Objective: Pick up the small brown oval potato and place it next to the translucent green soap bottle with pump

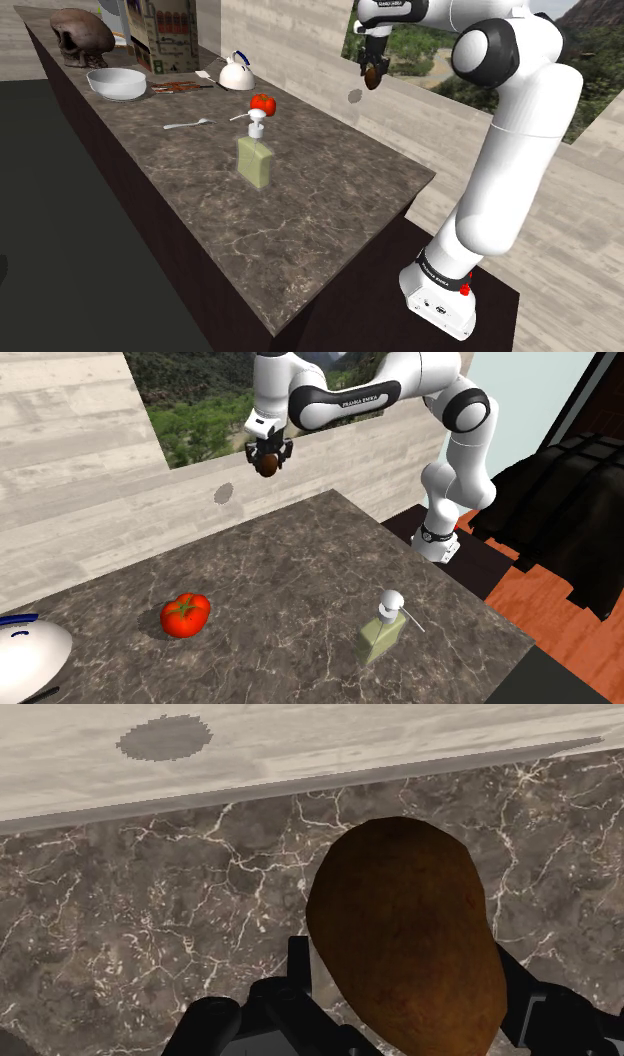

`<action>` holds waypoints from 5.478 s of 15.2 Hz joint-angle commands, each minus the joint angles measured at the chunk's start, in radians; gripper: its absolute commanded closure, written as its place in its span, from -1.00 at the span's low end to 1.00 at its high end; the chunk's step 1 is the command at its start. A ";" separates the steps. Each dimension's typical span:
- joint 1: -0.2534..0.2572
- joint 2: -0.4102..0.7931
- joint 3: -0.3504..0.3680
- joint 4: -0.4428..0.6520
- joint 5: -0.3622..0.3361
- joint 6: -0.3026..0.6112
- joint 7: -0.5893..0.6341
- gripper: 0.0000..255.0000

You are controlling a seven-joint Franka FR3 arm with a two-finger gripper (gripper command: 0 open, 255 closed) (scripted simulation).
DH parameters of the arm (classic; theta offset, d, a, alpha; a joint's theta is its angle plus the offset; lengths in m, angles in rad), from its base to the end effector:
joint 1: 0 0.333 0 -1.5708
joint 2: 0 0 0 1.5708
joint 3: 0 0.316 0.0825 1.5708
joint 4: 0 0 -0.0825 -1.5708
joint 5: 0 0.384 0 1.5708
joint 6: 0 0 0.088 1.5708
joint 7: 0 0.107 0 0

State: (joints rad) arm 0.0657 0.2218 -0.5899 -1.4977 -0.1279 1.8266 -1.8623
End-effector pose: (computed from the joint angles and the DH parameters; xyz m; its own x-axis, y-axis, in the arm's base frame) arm 0.5607 -0.2935 0.5742 0.1886 0.9425 -0.2758 0.9820 -0.1792 0.0593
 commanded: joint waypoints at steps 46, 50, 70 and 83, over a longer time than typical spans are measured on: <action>0.458 -0.410 0.522 -0.274 -0.145 -0.362 0.926 1.00; 0.494 -0.373 0.571 -0.244 -0.124 -0.377 1.009 1.00; 0.491 -0.391 0.563 -0.531 -0.128 -0.115 1.066 1.00; 0.488 -0.357 0.558 -0.668 -0.140 0.054 1.103 1.00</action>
State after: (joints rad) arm 0.5528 -0.1382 -0.0328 -2.1552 -0.2666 1.8665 -0.7638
